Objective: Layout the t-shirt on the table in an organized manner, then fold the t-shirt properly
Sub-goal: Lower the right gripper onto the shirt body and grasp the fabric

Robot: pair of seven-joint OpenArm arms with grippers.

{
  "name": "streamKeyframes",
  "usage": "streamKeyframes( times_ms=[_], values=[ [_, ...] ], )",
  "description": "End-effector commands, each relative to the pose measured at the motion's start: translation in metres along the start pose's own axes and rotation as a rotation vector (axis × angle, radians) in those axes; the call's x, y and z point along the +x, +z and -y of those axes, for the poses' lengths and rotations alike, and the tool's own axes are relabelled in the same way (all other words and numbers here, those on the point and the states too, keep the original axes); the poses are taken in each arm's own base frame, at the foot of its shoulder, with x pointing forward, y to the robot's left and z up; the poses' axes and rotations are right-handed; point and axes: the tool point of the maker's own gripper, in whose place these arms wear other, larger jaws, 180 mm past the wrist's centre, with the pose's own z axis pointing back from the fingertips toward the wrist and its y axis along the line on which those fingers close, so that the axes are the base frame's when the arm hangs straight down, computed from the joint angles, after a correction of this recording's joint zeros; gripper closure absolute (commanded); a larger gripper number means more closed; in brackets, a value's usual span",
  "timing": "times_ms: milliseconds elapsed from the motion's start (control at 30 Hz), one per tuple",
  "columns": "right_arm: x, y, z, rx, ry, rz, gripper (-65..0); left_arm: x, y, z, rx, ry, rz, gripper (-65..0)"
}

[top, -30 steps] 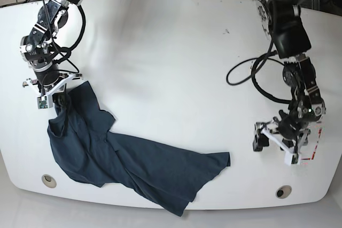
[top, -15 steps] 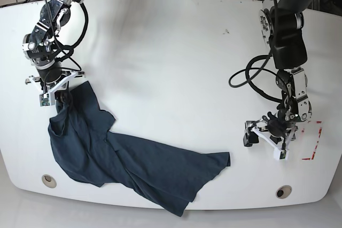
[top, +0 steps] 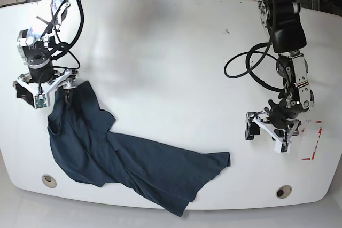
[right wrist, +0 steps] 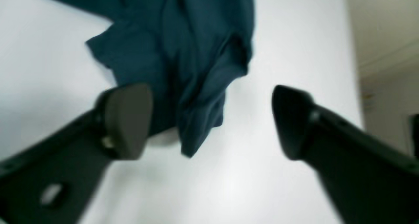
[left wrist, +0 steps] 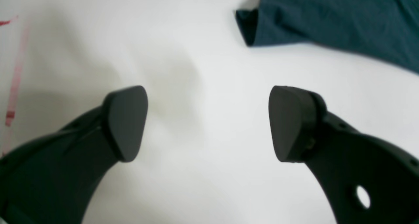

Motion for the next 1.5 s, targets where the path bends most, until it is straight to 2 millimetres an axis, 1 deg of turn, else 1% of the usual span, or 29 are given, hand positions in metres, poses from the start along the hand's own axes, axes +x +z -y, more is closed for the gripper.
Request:
streamKeyframes(
  times_ms=[0, 67, 133, 167, 200, 233, 267, 300, 333, 367, 400, 433, 467, 533, 567, 600, 633, 700, 733, 867, 1000, 1167, 1400, 1467],
  values=[
    [0.021, 0.012, 0.003, -0.036, 0.027, 0.061, -65.0, 0.038, 0.013, 0.000, 0.004, -0.039, 0.101, -54.7],
    [0.027, 0.015, 0.001, -0.037, 0.036, 0.078, -65.0, 0.041, 0.017, 0.002, 0.008, -0.052, 0.110, -54.7],
    [0.033, 0.014, -0.004, -0.019, 0.034, 0.097, -65.0, 0.042, 0.023, 0.003, 0.011, -0.066, 0.114, -54.7],
    [0.042, 0.011, -0.011, 0.004, 0.028, 0.122, -65.0, 0.043, 0.026, 0.003, 0.014, -0.073, 0.115, -54.7],
    [0.056, 0.008, -0.020, 0.035, 0.027, 0.159, -65.0, 0.042, 0.028, 0.003, 0.016, -0.079, 0.113, -54.7],
    [0.061, 0.003, -0.029, 0.066, 0.028, 0.172, -65.0, 0.041, 0.030, 0.003, 0.019, -0.085, 0.113, -54.7],
    [0.067, -0.003, -0.042, 0.110, 0.029, 0.184, -65.0, 0.039, 0.033, 0.002, 0.024, -0.090, 0.110, -54.7],
    [0.071, -0.008, -0.049, 0.136, 0.030, 0.190, -65.0, 0.040, 0.035, 0.000, 0.029, -0.098, 0.113, -54.7],
    [0.076, -0.014, -0.064, 0.183, 0.030, 0.199, -65.0, 0.041, 0.040, -0.003, 0.040, -0.113, 0.117, -54.7],
    [0.081, -0.019, -0.071, 0.207, 0.031, 0.204, -65.0, 0.040, 0.043, -0.005, 0.045, -0.122, 0.119, -54.7],
    [0.091, -0.027, -0.082, 0.243, 0.029, 0.219, -65.0, 0.040, 0.047, -0.005, 0.049, -0.134, 0.122, -54.7],
    [0.098, -0.032, -0.088, 0.264, 0.030, 0.229, -65.0, 0.038, 0.049, -0.006, 0.052, -0.141, 0.120, -54.7],
    [0.106, -0.045, -0.096, 0.295, 0.014, 0.226, -65.0, 0.035, 0.054, -0.005, 0.057, -0.154, 0.116, -54.7],
    [0.107, -0.060, -0.102, 0.321, -0.015, 0.204, -65.0, 0.034, 0.059, -0.003, 0.059, -0.167, 0.119, -54.7],
    [0.111, -0.070, -0.105, 0.341, -0.038, 0.199, -65.0, 0.032, 0.062, -0.002, 0.060, -0.174, 0.115, -54.7],
    [0.115, -0.076, -0.108, 0.356, -0.055, 0.200, -65.0, 0.032, 0.064, -0.001, 0.061, -0.179, 0.117, -54.7],
    [0.123, -0.087, -0.115, 0.382, -0.089, 0.200, -65.0, 0.030, 0.068, 0.000, 0.063, -0.188, 0.114, -54.7],
    [0.127, -0.103, -0.125, 0.419, -0.135, 0.192, -65.0, 0.024, 0.073, 0.000, 0.068, -0.199, 0.103, -54.7],
    [0.130, -0.110, -0.128, 0.434, -0.155, 0.191, -65.0, 0.022, 0.077, -0.004, 0.078, -0.209, 0.099, -54.7],
    [0.130, -0.137, -0.143, 0.491, -0.239, 0.169, -65.0, 0.014, 0.090, -0.011, 0.104, -0.224, 0.093, -54.7],
    [0.128, -0.155, -0.156, 0.534, -0.312, 0.158, -65.0, 0.008, 0.099, -0.009, 0.108, -0.239, 0.092, -54.7],
    [0.117, -0.168, -0.173, 0.571, -0.395, 0.146, -65.0, -0.004, 0.109, -0.004, 0.105, -0.259, 0.078, -54.7],
    [0.088, -0.177, -0.196, 0.597, -0.513, 0.125, -65.0, -0.017, 0.120, 0.003, 0.098, -0.277, 0.062, -54.7],
    [0.081, -0.178, -0.199, 0.597, -0.537, 0.122, -65.0, -0.021, 0.122, 0.004, 0.097, -0.280, 0.057, -54.7]
  ],
)
